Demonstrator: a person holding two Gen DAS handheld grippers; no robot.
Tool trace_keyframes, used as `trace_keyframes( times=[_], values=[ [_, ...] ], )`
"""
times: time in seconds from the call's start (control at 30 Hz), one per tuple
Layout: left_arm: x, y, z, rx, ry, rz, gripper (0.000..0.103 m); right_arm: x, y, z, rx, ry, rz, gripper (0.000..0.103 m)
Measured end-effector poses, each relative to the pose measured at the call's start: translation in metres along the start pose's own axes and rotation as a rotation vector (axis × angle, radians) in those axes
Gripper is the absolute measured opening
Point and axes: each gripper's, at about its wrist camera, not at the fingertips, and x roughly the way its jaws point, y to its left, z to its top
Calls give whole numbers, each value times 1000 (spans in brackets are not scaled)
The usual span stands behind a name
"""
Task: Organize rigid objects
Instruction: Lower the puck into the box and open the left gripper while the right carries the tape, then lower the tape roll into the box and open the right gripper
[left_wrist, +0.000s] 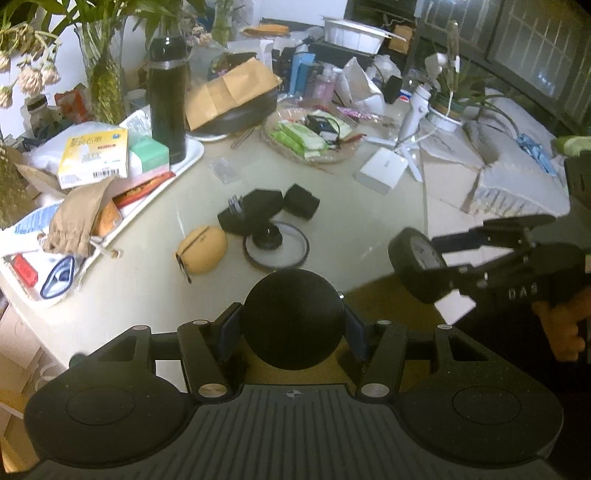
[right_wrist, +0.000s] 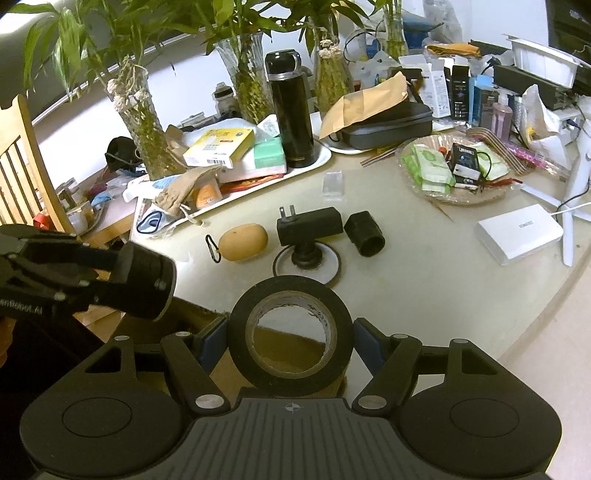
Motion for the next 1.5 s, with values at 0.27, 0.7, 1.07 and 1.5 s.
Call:
trace_keyframes(
  times=[0.27,0.7,1.07,1.5],
  values=[
    [3,-3,-25,22,63,-8,57,-4,4,-8,4,17,8,75],
    [20,-8,-61,76,184,50,57,-7,13,-17,-1,35,23,75],
    [-2,-8,-64,28,110,53,57,-9,11,-23,19,40,25,75],
    [-31,-12,-70,-7,-14,78,57,-4,19,-31,-7,72,32,75]
  ],
)
